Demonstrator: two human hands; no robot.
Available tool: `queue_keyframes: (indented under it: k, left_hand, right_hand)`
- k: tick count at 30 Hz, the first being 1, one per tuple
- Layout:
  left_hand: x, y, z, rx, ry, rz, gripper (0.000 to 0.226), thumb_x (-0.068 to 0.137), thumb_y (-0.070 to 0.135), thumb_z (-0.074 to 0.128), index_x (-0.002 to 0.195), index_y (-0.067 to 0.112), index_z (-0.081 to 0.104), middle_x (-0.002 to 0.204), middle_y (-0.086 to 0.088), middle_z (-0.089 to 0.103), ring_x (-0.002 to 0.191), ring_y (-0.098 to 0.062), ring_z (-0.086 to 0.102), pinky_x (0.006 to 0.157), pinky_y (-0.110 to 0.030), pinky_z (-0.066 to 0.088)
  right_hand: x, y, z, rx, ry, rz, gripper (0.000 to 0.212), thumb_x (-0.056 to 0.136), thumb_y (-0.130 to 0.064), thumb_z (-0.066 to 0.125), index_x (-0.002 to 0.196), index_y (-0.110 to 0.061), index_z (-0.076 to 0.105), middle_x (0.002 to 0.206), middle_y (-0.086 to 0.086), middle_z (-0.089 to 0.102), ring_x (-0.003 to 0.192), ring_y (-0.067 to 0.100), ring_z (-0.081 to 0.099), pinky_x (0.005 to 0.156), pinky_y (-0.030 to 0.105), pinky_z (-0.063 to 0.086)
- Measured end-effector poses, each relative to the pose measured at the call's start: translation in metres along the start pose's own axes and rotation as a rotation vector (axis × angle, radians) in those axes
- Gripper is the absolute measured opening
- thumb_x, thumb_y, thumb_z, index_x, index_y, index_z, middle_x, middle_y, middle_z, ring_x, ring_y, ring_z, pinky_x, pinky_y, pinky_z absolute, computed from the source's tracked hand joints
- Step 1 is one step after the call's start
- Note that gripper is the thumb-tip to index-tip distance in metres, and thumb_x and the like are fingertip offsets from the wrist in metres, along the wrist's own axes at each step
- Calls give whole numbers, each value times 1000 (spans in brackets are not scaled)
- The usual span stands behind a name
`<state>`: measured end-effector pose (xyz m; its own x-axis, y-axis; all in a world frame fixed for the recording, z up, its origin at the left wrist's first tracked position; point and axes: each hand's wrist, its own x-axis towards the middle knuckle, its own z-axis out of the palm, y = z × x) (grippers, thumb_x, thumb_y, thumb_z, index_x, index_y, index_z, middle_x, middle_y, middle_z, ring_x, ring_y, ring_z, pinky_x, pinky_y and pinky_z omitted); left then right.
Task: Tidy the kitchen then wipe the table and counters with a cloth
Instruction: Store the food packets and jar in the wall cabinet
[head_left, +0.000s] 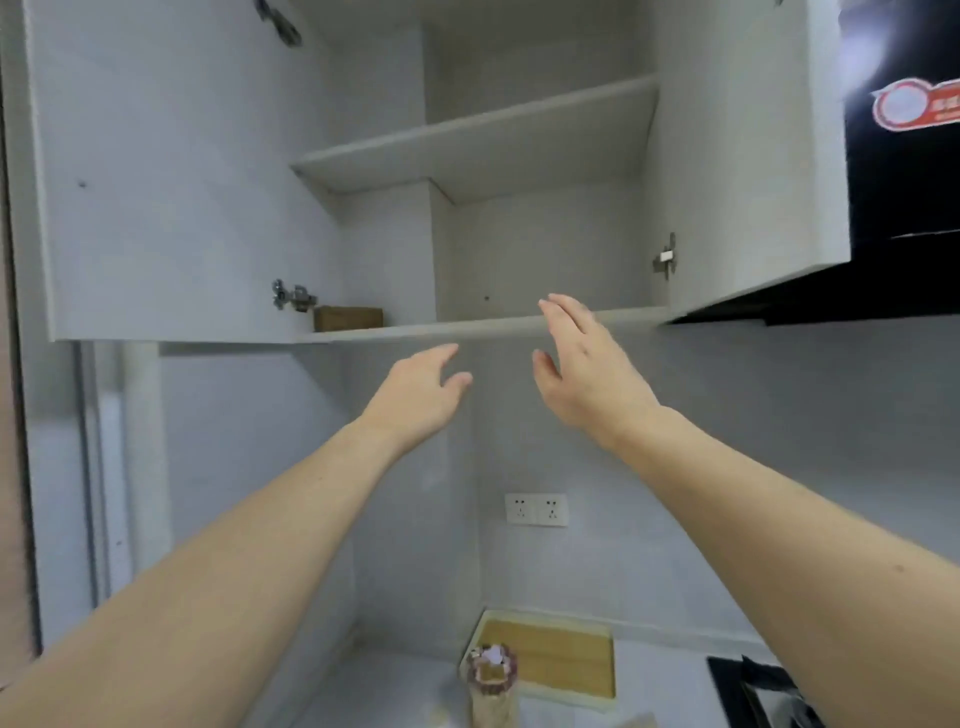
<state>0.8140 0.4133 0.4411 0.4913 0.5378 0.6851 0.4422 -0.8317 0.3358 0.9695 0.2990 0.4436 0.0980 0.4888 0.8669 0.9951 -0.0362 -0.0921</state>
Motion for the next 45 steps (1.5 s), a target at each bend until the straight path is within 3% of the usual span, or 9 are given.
queue_keyframes:
  k: [4, 15, 20, 23, 27, 32, 36, 40, 45]
  left_hand:
    - [-27, -48, 29, 70, -88, -84, 51, 100, 29, 49, 146, 8, 39, 152, -6, 39, 141, -20, 32, 112, -23, 18]
    - [-89, -158, 162, 18, -402, -355, 54, 97, 27, 53, 147, 12, 38, 147, -10, 44, 127, -28, 48, 101, -25, 33]
    - [-110, -211, 240, -36, -515, -490, 61, 95, 29, 56, 150, 14, 33, 152, -8, 38, 136, -24, 39, 104, -24, 30]
    - [-121, -243, 288, -81, -537, -571, 61, 94, 30, 57, 149, 17, 34, 151, -6, 40, 138, -22, 38, 106, -27, 31]
    - [-132, -277, 348, -171, -557, -655, 61, 92, 27, 62, 147, 17, 37, 148, -5, 44, 135, -21, 42, 107, -29, 35]
    - [-142, -321, 428, -290, -608, -792, 72, 85, 32, 72, 147, 19, 38, 146, -1, 46, 132, -16, 46, 107, -29, 37]
    - [-146, -341, 467, -395, -618, -817, 72, 80, 31, 77, 143, 28, 43, 140, 3, 50, 127, -14, 47, 104, -34, 40]
    - [-147, -361, 499, -490, -593, -779, 62, 73, 26, 81, 128, 33, 54, 122, 17, 62, 116, -6, 54, 100, -32, 42]
    - [-144, -369, 516, -558, -536, -771, 60, 70, 24, 84, 123, 31, 58, 107, 19, 68, 101, -5, 59, 86, -20, 44]
  right_hand:
    - [-36, 4, 55, 37, -214, 96, 58, 100, -23, 40, 151, -6, 19, 159, 6, 16, 146, 19, 14, 114, 24, 9]
    - [-146, 57, 204, 104, -663, 277, 61, 98, -22, 45, 151, -4, 20, 158, 8, 18, 145, 20, 17, 115, 23, 11]
    - [-187, 94, 277, 198, -858, 461, 68, 96, -21, 53, 152, -7, 17, 158, 8, 18, 145, 21, 20, 116, 28, 17]
    - [-209, 114, 322, 286, -933, 564, 69, 94, -23, 57, 152, -13, 21, 155, 7, 28, 142, 21, 28, 112, 29, 24]
    - [-233, 136, 376, 424, -991, 666, 64, 92, -19, 61, 149, -18, 30, 149, 2, 40, 136, 18, 38, 107, 30, 34]
    - [-264, 172, 455, 510, -1078, 854, 81, 89, -23, 67, 153, -18, 16, 154, 1, 31, 130, 17, 41, 110, 34, 33]
    - [-281, 191, 499, 564, -1134, 915, 93, 85, -28, 72, 154, -21, 11, 157, 0, 25, 142, 21, 29, 112, 38, 31]
    - [-291, 208, 533, 724, -1095, 898, 81, 81, -25, 76, 148, -32, 30, 149, -11, 40, 139, 16, 31, 112, 38, 28]
    - [-297, 216, 553, 821, -1011, 918, 71, 80, -11, 76, 141, -28, 43, 133, -18, 54, 131, 4, 39, 102, 23, 28]
